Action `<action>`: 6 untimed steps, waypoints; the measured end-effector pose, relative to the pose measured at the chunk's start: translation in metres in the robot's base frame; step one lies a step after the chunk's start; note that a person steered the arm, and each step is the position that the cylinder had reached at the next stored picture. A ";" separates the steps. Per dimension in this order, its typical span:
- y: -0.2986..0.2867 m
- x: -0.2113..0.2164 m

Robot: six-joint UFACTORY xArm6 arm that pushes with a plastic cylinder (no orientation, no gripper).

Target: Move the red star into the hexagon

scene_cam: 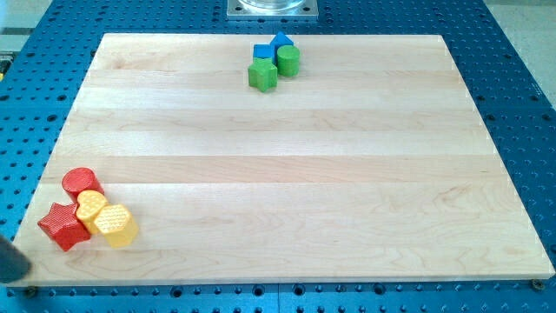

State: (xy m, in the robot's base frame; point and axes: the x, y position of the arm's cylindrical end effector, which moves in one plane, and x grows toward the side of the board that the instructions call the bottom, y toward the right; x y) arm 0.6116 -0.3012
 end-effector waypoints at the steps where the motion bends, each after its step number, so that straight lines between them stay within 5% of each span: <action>1: 0.005 -0.027; 3: 0.052 -0.062; 4: 0.011 -0.045; 6: 0.109 -0.039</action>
